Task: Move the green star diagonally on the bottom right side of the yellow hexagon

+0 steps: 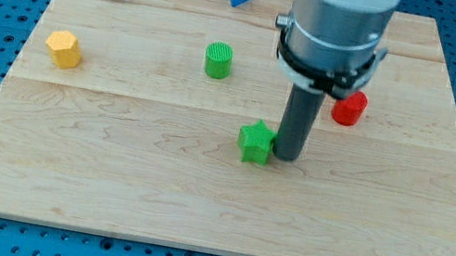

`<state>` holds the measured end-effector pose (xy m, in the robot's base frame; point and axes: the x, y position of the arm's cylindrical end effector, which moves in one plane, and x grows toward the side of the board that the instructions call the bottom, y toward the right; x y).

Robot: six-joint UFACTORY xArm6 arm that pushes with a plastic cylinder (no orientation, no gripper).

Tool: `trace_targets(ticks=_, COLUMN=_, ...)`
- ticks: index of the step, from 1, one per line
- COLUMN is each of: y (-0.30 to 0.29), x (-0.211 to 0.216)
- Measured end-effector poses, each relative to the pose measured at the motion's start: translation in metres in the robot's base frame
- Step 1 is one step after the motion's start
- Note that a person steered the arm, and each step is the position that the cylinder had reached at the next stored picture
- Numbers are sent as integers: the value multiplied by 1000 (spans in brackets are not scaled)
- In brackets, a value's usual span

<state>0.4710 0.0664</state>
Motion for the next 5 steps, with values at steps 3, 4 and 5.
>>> trace_targets(ticks=3, y=-8, x=-92)
trace_targets(ticks=4, y=-8, x=-46)
trace_targets(ticks=5, y=-8, x=-4)
